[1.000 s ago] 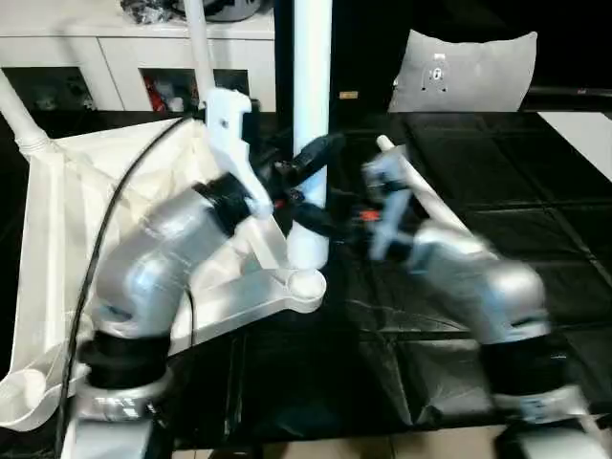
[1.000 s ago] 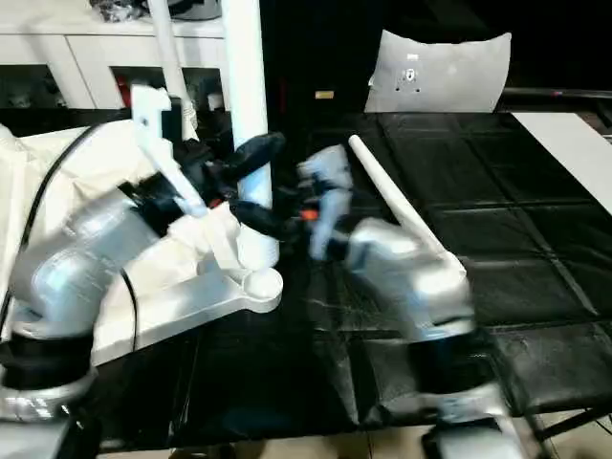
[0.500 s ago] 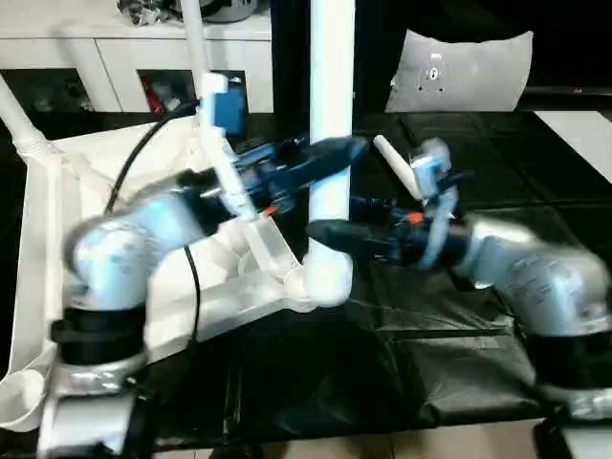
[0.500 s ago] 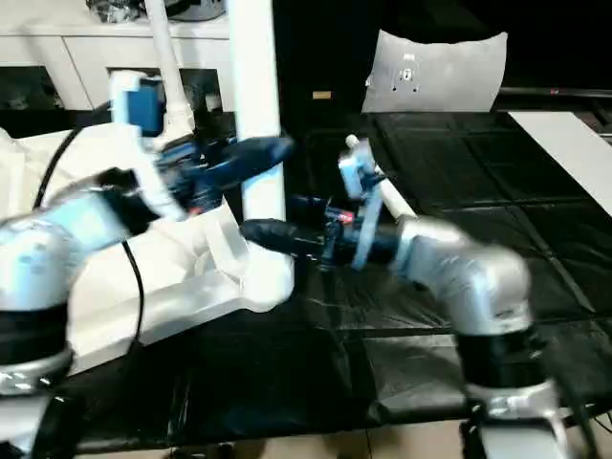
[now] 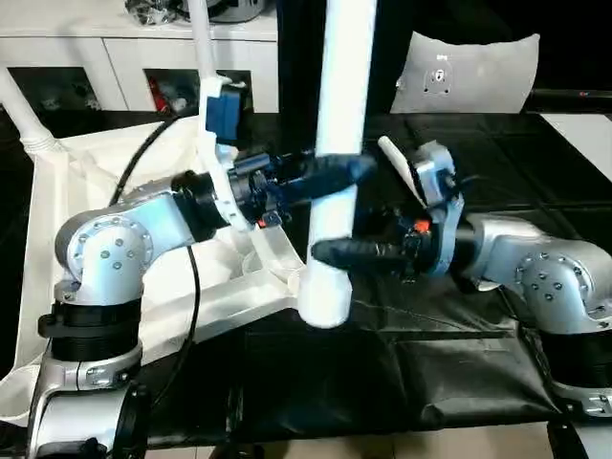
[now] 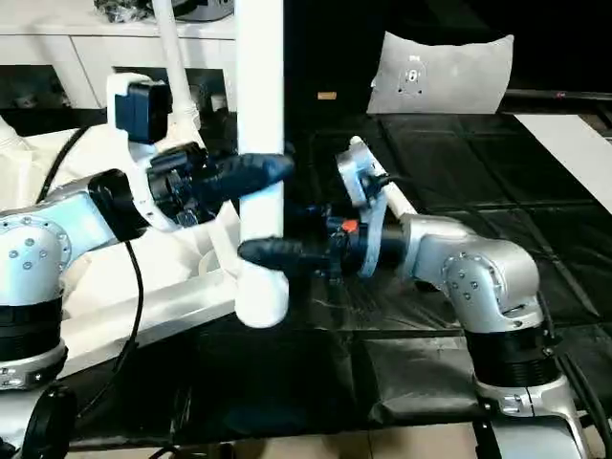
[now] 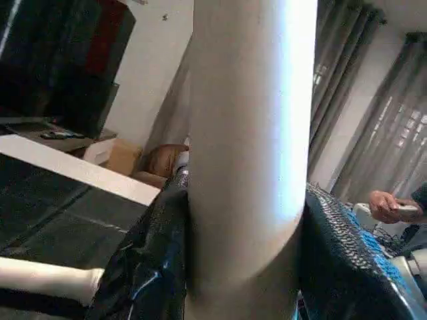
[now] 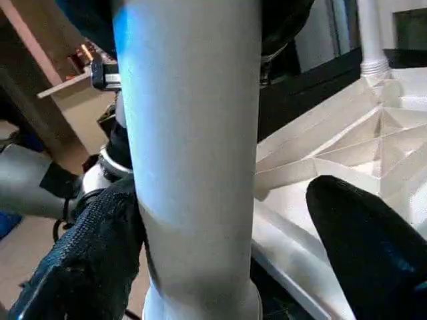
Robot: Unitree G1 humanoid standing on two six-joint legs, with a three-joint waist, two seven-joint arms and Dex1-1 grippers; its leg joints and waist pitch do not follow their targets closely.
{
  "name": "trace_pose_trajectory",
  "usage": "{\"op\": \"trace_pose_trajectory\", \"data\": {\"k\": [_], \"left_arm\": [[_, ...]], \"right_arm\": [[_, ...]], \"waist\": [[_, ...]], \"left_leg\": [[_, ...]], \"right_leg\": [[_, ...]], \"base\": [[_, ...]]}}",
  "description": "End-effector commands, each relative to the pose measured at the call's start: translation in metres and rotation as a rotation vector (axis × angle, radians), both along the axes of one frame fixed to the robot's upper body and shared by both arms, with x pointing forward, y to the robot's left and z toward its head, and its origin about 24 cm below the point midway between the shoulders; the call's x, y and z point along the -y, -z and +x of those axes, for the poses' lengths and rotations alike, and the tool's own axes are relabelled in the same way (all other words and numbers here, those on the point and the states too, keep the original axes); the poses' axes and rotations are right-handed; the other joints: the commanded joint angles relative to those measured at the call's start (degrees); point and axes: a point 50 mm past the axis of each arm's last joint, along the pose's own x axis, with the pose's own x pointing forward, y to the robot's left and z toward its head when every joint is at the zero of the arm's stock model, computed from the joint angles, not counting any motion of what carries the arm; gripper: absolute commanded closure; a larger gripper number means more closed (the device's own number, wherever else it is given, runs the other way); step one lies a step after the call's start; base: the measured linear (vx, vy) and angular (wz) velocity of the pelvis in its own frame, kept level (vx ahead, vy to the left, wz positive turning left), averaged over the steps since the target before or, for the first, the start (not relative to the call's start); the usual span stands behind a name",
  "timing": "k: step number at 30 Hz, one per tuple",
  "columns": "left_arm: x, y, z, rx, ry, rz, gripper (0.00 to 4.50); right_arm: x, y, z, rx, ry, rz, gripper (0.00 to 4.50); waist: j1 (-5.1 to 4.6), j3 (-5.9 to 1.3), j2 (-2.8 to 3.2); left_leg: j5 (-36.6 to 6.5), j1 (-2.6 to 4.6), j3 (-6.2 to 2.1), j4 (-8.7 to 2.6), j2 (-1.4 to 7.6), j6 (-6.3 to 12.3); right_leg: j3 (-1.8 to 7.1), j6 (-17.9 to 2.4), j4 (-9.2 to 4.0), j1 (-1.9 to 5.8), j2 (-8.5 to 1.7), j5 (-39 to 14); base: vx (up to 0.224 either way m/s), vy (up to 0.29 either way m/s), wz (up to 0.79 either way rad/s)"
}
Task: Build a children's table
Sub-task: Pick table leg
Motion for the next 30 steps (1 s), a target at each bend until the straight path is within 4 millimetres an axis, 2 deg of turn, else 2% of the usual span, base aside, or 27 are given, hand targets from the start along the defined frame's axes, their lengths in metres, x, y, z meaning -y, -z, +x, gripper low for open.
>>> {"op": "trace_pose_trajectory", "data": {"k": [1,3,5,8,9,14,21,23,24,26,28,29,30], "left_arm": [[0.0051,-0.0089,-0.002,0.036,0.036,-0.008,2.66],[0.0055,-0.0088,-0.0018,0.037,0.037,-0.007,2.66],[0.0059,-0.0088,-0.0016,0.039,0.036,-0.006,2.66],[0.0059,-0.0089,-0.0015,0.042,0.037,-0.005,2.66],[0.0062,-0.0088,-0.0014,0.043,0.037,-0.003,2.66],[0.0081,-0.008,-0.0021,0.047,0.043,0.002,2.66],[0.0115,-0.0054,-0.003,0.057,0.048,0.028,2.66],[0.012,-0.0048,-0.0037,0.058,0.051,0.031,2.66],[0.0122,-0.0042,-0.0042,0.058,0.053,0.032,2.66],[0.0125,-0.0036,-0.0047,0.058,0.056,0.035,2.66],[0.0126,-0.003,-0.0053,0.06,0.06,0.042,2.66],[0.0125,-0.003,-0.0055,0.061,0.062,0.045,2.66],[0.0125,-0.003,-0.0055,0.061,0.062,0.045,2.66]], "right_arm": [[-0.0023,-0.0024,-0.0014,0.015,-0.03,-0.015,0.81],[-0.0036,-0.0005,-0.0022,0.01,-0.045,-0.018,0.81],[-0.0048,0.0014,-0.0028,0.004,-0.059,-0.023,1.11],[-0.0062,0.0033,-0.0027,0.002,-0.068,-0.029,1.22],[-0.0063,0.0036,-0.0023,0.003,-0.068,-0.03,1.49],[-0.0082,0.0027,-0.0003,0.003,-0.066,-0.017,1.76],[-0.0092,0.0012,-0.0031,-0.005,-0.1,0.003,2.4],[-0.0085,0.002,-0.0037,-0.003,-0.096,-0.002,2.47],[-0.0083,0.0025,-0.0038,0.007,-0.088,-0.007,2.51],[-0.0082,0.0029,-0.0038,0.019,-0.078,-0.011,2.51],[-0.0085,0.0026,-0.0016,0.007,-0.057,0.001,2.51],[-0.0086,0.0021,-0.0006,-0.004,-0.05,0.011,2.19],[-0.0086,0.0021,-0.0006,-0.004,-0.05,0.011,2.19]], "waist": [[0.21,-3.86,-0.22],[0.24,-3.87,-0.22],[0.27,-3.85,-0.22],[0.34,-3.89,-0.21],[0.36,-3.85,-0.21],[0.5,-3.86,-0.28],[0.48,-3.92,-0.37],[0.46,-3.93,-0.27],[0.51,-3.91,-0.04],[0.47,-3.91,-0.2],[0.48,-3.94,-0.03],[0.4,-3.93,-0.02],[0.41,-3.96,-0.03]], "left_leg": [[-6.3,1.51,-1.14,-3.72,3.41,-1.06],[-6.3,1.55,-1.14,-3.7,3.42,-1.03],[-6.5,1.53,-1.15,-3.71,3.43,-1.04],[-6.2,1.52,-1.14,-3.66,3.45,-1.01],[-6.2,1.51,-1.15,-3.7,3.46,-1.01],[-6.4,1.57,-1.13,-3.71,3.47,-1.0],[-5.7,1.55,-1.11,-3.69,3.5,-0.85],[-5.6,1.52,-1.1,-3.64,3.46,-0.83],[-5.8,1.52,-1.14,-3.65,3.45,-0.95],[-6.4,1.53,-1.11,-3.68,3.46,-1.26],[-6.4,1.61,-1.15,-3.68,3.48,-1.26],[-6.5,1.59,-1.15,-3.68,3.42,-1.32],[-6.5,1.57,-1.16,-3.68,3.42,-1.33]], "right_leg": [[2.61,-12.9,-3.95,2.06,-4.89,-2.0],[2.59,-12.8,-3.97,2.03,-4.86,-2.0],[2.6,-12.8,-3.98,2.04,-4.88,-2.2],[2.65,-12.7,-3.96,2.05,-4.93,-2.0],[2.64,-12.7,-3.96,2.02,-4.9,-2.0],[2.64,-12.7,-3.96,1.98,-4.9,-2.2],[2.64,-12.4,-3.85,1.98,-4.84,-1.7],[2.64,-12.6,-3.85,2.01,-4.85,-1.4],[2.64,-12.6,-3.87,2.0,-4.88,-1.6],[2.66,-12.4,-3.97,2.03,-4.87,-2.2],[2.63,-12.4,-3.91,1.97,-4.84,-2.1],[2.63,-12.6,-3.96,1.96,-4.8,-1.9],[2.62,-12.6,-3.91,2.0,-4.82,-1.8]], "base": [[0.0,0.0,0.0],[0.0,0.0,0.0],[0.0,0.0,0.0],[0.0,0.0,0.0],[0.0,0.0,0.0],[0.0,0.0,0.0],[0.0,0.0,0.0],[0.0,0.0,0.0],[0.0,0.0,0.0],[0.0,0.0,0.0],[0.0,0.0,0.0],[0.0,0.0,0.0],[0.0,0.0,0.0]]}}
